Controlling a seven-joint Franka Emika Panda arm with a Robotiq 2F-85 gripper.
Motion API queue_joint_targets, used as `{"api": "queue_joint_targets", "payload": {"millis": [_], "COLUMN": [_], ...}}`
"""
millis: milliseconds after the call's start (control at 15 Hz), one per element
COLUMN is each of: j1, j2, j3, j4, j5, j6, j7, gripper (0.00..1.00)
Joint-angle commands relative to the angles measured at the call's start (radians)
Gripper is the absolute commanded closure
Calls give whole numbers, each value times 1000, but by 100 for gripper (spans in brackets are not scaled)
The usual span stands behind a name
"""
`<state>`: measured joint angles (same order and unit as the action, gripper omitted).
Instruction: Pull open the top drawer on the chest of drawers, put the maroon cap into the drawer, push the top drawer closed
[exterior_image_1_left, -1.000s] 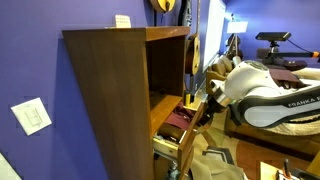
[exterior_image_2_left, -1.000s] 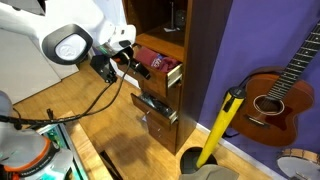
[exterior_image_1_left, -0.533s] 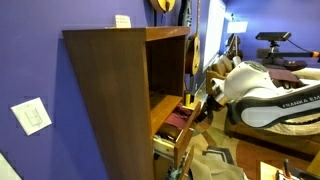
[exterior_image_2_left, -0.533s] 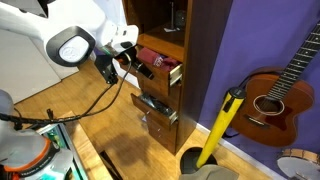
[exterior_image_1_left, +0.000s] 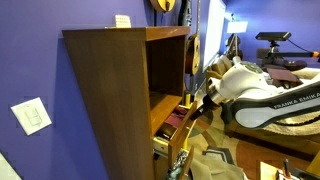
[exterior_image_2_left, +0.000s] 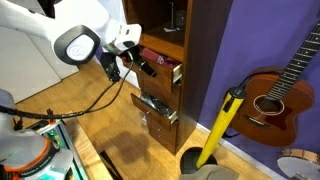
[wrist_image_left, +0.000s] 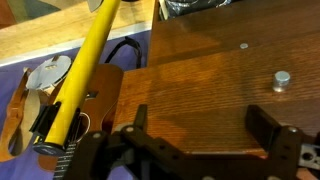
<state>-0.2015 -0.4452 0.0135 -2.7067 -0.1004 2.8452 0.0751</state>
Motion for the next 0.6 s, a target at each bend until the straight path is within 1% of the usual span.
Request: {"api": "queue_joint_targets", "payload": {"millis": [0, 533], "j1": [-25, -58], "j2": [58, 109], "j3": [37, 83], "j4": [37, 81], "j5": [-16, -19], "j6": [39, 116], "j7": [74, 166], "gripper": [0, 0]}}
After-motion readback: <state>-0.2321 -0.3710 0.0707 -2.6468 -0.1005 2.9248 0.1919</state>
